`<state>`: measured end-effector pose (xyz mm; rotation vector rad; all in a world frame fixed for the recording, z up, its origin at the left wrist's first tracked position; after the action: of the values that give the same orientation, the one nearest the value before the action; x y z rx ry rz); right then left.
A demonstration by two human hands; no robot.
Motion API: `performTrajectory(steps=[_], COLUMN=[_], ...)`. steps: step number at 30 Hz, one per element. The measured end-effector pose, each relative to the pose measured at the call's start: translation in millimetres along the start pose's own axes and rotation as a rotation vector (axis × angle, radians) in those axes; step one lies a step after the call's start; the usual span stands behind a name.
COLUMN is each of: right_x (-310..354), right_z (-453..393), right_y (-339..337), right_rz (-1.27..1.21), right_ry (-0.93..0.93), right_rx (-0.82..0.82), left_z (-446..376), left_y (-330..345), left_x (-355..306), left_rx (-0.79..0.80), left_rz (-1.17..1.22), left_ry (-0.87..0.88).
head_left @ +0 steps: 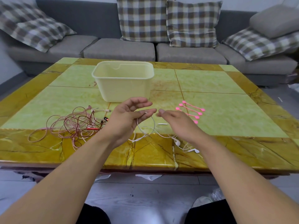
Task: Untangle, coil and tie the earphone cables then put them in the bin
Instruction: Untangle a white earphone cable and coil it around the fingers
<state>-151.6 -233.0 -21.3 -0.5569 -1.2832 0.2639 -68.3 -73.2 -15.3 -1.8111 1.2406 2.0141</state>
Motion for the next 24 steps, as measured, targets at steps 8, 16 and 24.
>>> performTrajectory(steps=[8,16,24], right_x=[13,39,22], right_z=[8,12,7], right_y=[6,-11,-5], right_rz=[-0.223,-0.002,-0.033], right_ry=[-0.131,-0.233,-0.284], right_rx=[0.03,-0.167,-0.237], left_z=[10,46,44], left_y=[-13,14,14], left_x=[2,10,3], left_rx=[-0.092,0.094,0.025], left_rz=[-0.022,-0.123,0.169], left_ry=[-0.136,-0.498,-0.331])
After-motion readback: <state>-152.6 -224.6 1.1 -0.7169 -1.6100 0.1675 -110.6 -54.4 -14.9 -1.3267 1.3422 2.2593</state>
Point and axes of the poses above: each hand's wrist, its own z-axis away from the middle knuckle, its own y-axis out of the palm, x = y × z, the point moved 4 cm from there along -z, towards the middle knuckle, and after that the axes turned 6 degrees about x, right-handed, at the moved point
